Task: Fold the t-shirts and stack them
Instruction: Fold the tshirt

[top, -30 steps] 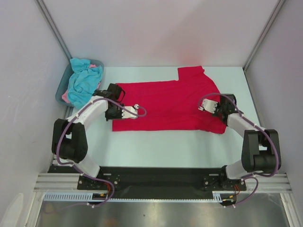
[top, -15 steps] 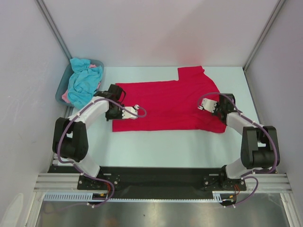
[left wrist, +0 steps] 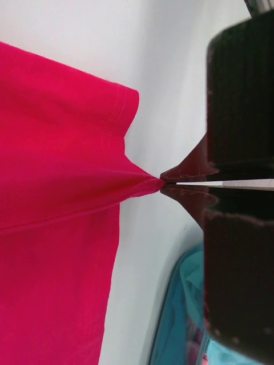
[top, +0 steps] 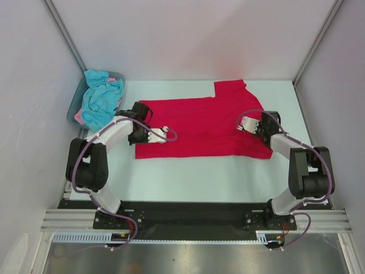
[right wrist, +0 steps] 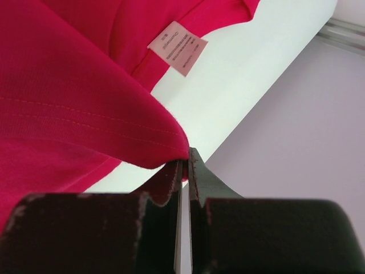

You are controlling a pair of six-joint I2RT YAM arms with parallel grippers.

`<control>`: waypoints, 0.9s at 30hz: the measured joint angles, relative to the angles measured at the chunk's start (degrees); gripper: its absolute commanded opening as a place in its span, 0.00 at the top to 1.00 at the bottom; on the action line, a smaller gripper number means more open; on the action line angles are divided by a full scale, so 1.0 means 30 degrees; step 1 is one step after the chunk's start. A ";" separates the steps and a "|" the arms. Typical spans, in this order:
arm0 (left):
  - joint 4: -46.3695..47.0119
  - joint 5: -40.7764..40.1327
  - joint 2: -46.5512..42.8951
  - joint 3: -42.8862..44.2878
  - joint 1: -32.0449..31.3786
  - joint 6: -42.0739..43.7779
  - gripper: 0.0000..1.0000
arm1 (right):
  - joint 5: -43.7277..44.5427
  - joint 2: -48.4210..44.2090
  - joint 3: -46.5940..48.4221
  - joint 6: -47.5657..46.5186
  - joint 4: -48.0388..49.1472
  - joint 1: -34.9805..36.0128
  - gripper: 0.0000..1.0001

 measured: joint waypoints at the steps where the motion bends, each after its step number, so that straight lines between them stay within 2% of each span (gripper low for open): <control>1: 0.0117 -0.0044 0.0080 0.0000 0.0000 0.0000 1.00 | 0.0022 0.0131 0.0044 0.0007 0.0153 0.0022 1.00; 17: 0.0925 -0.0423 0.1035 0.0168 0.0109 -0.0015 0.99 | 0.0335 0.1421 0.0845 0.0007 0.1494 0.0102 1.00; 27: 0.1100 -0.0561 0.1690 0.1982 0.0736 0.0000 1.00 | 0.0386 0.2076 0.1617 0.0000 0.2011 0.0087 1.00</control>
